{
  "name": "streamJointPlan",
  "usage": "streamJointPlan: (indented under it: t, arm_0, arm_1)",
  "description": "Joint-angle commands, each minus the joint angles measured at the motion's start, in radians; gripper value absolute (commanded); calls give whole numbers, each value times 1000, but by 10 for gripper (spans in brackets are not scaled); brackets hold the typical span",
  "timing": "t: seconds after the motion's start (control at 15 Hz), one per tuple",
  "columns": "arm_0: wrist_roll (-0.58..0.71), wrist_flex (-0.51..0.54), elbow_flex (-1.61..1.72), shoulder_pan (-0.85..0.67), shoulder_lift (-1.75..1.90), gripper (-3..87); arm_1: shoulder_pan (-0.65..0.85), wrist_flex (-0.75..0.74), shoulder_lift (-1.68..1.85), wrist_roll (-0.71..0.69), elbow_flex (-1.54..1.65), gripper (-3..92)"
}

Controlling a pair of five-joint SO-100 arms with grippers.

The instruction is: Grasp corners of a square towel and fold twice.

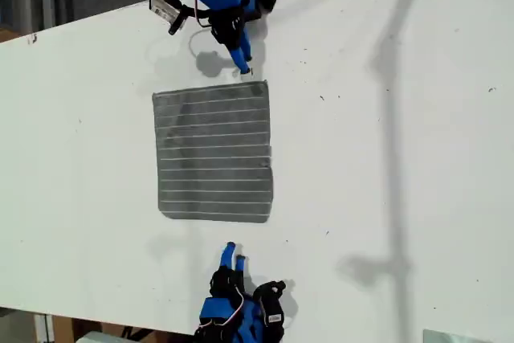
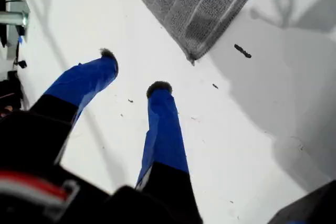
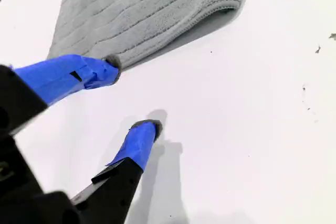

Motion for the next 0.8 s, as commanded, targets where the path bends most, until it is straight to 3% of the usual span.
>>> streamJointPlan:
  t: [0.0, 0.2, 0.33, 0.6, 0.73]
  arm_0:
    - [77, -89, -11, 31, -17, 232]
    - [66, -49, -423, 118, -752, 258]
    - [120, -46, -649, 147, -1055, 244]
    - [57, -190, -601, 225, -1120, 245]
    - [69, -224, -601, 232, -1144, 247]
  arm_1:
    - [-41, -86, -46, -58, -5, 250]
    - [-20, -97, -727, -209, -411, 299]
    - [-20, -173, -1034, -262, -512, 302]
    - [-86, -276, -1175, -210, -416, 316]
    - [-44, -302, -1261, -219, -410, 326]
